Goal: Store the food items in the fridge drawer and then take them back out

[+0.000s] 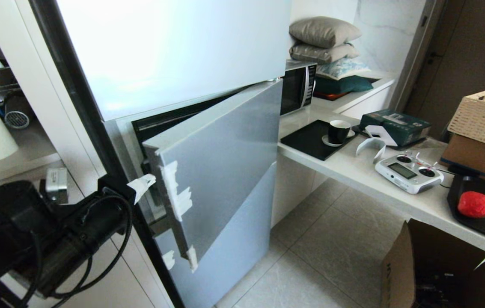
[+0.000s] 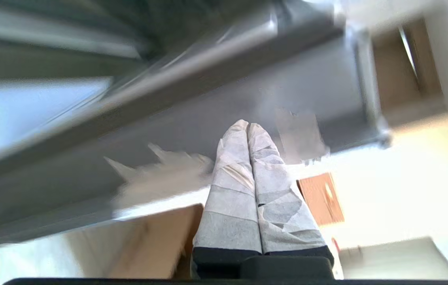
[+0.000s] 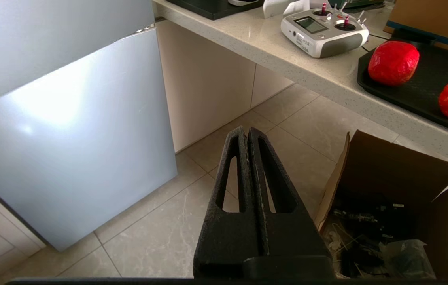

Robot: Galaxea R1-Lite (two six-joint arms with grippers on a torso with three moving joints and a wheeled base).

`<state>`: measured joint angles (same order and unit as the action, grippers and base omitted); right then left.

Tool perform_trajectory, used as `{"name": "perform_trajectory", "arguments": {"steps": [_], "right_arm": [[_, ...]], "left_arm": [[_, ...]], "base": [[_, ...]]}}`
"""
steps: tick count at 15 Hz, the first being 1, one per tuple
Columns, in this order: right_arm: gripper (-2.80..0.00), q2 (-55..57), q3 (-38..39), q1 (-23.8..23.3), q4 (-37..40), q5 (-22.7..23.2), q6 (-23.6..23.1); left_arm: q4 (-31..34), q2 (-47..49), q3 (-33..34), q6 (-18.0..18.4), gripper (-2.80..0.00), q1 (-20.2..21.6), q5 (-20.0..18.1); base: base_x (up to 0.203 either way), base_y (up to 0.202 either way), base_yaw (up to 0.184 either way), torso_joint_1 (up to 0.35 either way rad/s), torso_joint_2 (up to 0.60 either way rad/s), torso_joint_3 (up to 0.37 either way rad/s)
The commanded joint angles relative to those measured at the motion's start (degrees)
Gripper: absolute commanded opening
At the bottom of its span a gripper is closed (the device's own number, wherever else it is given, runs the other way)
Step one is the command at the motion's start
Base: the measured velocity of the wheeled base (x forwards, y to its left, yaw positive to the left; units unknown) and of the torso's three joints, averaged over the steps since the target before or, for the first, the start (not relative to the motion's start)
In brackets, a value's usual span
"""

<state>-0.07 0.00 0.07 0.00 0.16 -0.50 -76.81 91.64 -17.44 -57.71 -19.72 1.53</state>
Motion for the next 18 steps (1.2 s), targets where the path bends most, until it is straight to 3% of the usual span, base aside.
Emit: {"name": "perform_trajectory", "arguments": {"steps": [1, 3, 5, 9, 11, 14, 15, 18], "right_arm": [[-2.80, 0.0, 0.0, 0.0, 0.0, 0.0, 0.0], [-2.80, 0.0, 0.0, 0.0, 0.0, 0.0, 0.0], [-2.80, 0.0, 0.0, 0.0, 0.0, 0.0, 0.0], [-2.80, 0.0, 0.0, 0.0, 0.0, 0.0, 0.0], [-2.80, 0.0, 0.0, 0.0, 0.0, 0.0, 0.0], [-2.80, 0.0, 0.0, 0.0, 0.0, 0.0, 0.0], [-2.80, 0.0, 0.0, 0.0, 0.0, 0.0, 0.0], [-2.80, 0.0, 0.0, 0.0, 0.0, 0.0, 0.0]], "left_arm": [[-0.3, -4.6, 3.3, -0.3, -2.80, -0.6, -2.3], [-0.3, -5.6, 5.7, -0.2, -2.80, -0.9, -4.5], [-0.2, -5.7, 6.0, 0.9, -2.80, -0.8, -4.2], [3.7, -14.5, 3.1, 18.0, -2.80, -0.4, -4.1], [16.0, -21.9, -3.2, 22.1, -2.80, -0.3, -4.1], [46.4, -32.4, -17.1, 29.0, -2.80, -0.5, -5.0], [53.6, -34.7, -19.3, 36.4, -2.80, -0.5, -5.4], [57.8, -39.1, -13.2, 59.5, -2.80, -0.5, -2.6]], "base": [[0.000, 0.000, 0.000, 0.000, 0.00, 0.000], [0.000, 0.000, 0.000, 0.000, 0.00, 0.000], [0.000, 0.000, 0.000, 0.000, 0.00, 0.000], [0.000, 0.000, 0.000, 0.000, 0.00, 0.000], [0.000, 0.000, 0.000, 0.000, 0.00, 0.000], [0.000, 0.000, 0.000, 0.000, 0.00, 0.000], [0.000, 0.000, 0.000, 0.000, 0.00, 0.000], [0.000, 0.000, 0.000, 0.000, 0.00, 0.000]]}}
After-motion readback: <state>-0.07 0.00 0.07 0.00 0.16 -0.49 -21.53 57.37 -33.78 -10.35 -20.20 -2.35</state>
